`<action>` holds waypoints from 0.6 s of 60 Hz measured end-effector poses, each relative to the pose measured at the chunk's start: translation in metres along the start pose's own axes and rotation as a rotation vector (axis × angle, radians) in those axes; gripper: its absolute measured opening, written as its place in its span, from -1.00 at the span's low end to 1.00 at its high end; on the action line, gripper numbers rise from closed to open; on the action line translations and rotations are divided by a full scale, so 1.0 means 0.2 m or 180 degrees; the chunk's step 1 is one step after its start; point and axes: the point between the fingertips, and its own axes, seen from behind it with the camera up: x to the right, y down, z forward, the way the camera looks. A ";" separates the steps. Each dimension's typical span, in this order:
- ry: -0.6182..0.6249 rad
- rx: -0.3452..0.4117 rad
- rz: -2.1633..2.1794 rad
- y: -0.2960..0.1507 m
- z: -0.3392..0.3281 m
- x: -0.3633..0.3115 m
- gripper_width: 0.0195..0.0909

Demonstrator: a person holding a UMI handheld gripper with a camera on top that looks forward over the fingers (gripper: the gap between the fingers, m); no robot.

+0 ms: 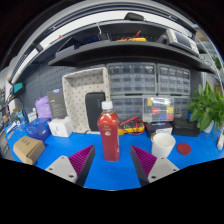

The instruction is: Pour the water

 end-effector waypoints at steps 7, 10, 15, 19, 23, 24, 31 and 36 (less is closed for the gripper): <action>0.0050 0.0017 0.0018 -0.04 0.10 0.02 0.58; 0.0078 0.0024 0.0017 -0.05 0.14 0.03 0.57; 0.0134 0.0061 -0.0009 -0.09 0.22 0.06 0.57; 0.0195 0.0124 0.0064 -0.13 0.28 0.08 0.57; 0.0199 0.0175 0.0158 -0.13 0.32 0.07 0.57; 0.0201 0.0193 0.0159 -0.13 0.33 0.07 0.56; 0.0255 0.0283 0.0016 -0.15 0.40 0.05 0.15; 0.0319 0.0317 -0.0015 -0.14 0.44 0.04 -0.28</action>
